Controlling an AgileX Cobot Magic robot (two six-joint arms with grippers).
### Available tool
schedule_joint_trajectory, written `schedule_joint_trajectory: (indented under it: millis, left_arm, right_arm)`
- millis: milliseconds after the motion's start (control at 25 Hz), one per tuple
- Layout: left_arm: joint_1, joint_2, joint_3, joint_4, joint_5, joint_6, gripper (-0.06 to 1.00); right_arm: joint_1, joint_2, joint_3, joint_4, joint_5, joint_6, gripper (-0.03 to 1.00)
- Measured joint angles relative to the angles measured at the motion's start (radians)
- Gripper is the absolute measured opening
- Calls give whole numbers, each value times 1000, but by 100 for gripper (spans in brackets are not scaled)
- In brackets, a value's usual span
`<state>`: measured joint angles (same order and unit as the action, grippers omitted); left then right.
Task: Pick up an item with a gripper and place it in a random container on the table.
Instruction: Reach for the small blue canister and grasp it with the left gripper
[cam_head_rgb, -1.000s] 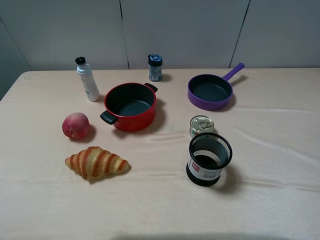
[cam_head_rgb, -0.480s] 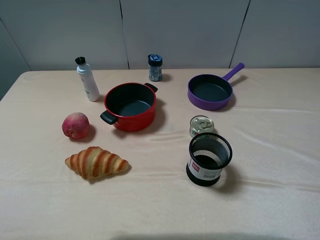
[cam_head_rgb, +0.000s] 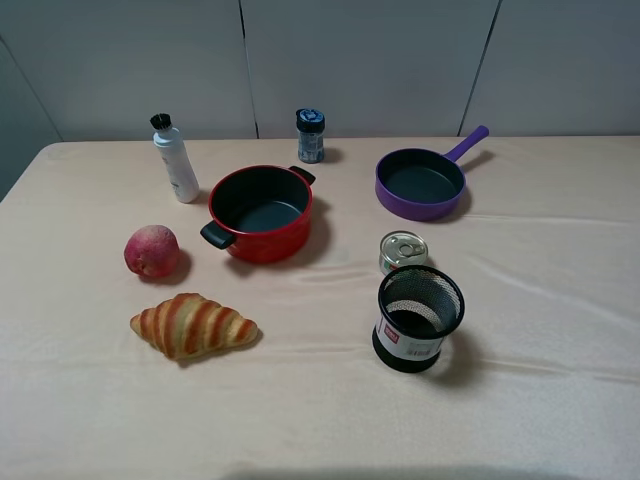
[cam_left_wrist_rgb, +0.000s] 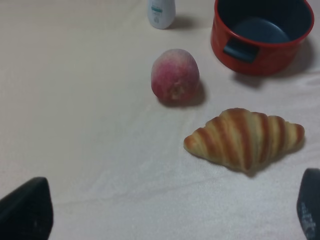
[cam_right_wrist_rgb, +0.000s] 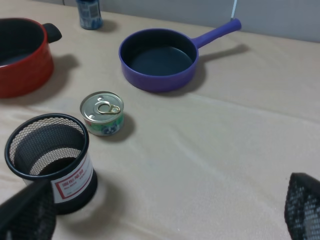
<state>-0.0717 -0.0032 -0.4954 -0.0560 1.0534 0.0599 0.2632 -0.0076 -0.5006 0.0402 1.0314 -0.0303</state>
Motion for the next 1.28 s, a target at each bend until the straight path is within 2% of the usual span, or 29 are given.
schedule_joint_trajectory:
  millis: [880,1120,1280]
  left_arm:
    - [0,10,-3,0,0,0,99]
    - [0,171,-75,0,2,1,99]
    - [0,313,-133,0,1,44,99]
  right_arm:
    - [0,0,0,0,0,0,69]
    - [0,0,0,0,0,0,69]
    - [0,0,0,0,0,0,69]
